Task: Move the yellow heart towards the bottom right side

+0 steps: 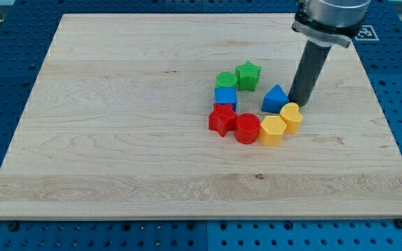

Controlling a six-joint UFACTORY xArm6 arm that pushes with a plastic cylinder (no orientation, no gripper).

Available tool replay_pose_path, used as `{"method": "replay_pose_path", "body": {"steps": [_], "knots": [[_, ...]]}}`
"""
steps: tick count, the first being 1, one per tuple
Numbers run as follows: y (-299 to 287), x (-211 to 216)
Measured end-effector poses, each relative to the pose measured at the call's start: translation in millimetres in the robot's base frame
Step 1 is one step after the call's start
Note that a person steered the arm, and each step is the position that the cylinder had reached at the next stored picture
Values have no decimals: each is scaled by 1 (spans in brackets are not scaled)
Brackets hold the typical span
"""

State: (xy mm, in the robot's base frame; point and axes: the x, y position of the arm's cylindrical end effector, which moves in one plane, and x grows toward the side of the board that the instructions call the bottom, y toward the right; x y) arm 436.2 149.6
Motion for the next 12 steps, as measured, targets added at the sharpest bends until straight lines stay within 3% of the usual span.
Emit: {"method": "replay_pose_path", "body": {"steps": [2,4,9,12], "knots": [[-24,8],[9,41],[8,102],[-8,114]]}}
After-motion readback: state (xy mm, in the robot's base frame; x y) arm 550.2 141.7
